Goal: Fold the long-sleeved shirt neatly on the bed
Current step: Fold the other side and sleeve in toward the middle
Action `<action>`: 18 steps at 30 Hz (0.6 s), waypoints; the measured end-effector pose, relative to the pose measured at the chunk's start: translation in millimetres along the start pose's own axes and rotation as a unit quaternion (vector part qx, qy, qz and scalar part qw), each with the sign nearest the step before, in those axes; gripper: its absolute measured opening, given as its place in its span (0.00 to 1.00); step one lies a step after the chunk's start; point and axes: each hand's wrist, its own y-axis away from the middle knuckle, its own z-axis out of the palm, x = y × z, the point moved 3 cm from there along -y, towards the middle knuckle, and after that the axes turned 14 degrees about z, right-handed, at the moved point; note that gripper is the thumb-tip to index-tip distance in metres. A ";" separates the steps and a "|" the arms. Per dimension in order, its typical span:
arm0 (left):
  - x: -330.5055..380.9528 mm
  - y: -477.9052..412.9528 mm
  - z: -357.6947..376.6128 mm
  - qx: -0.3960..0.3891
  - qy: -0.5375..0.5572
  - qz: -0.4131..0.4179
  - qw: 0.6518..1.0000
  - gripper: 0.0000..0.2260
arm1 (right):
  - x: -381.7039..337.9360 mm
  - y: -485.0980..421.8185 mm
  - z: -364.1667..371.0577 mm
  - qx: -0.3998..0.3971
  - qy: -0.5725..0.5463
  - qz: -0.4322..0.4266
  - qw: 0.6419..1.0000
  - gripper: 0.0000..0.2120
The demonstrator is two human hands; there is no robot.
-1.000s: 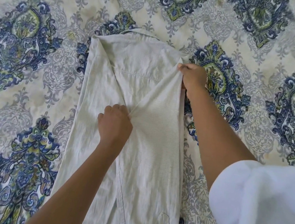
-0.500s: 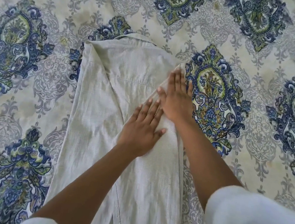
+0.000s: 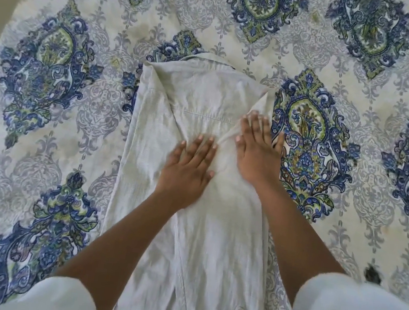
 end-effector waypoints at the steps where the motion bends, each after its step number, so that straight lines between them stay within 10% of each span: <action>1: 2.3 -0.9 -3.1 -0.005 -0.004 -0.002 1.000 0.28 | -0.9 -4.5 -2.9 -0.008 0.002 0.011 1.000 0.24; 11: 23.4 87.6 -3.5 0.054 0.002 0.069 0.996 0.26 | -30.8 124.2 7.3 0.006 -0.033 -0.072 0.997 0.26; 18: 42.8 131.5 21.7 0.022 -0.008 0.084 0.996 0.25 | 18.2 167.2 24.5 0.047 -0.047 0.123 0.990 0.31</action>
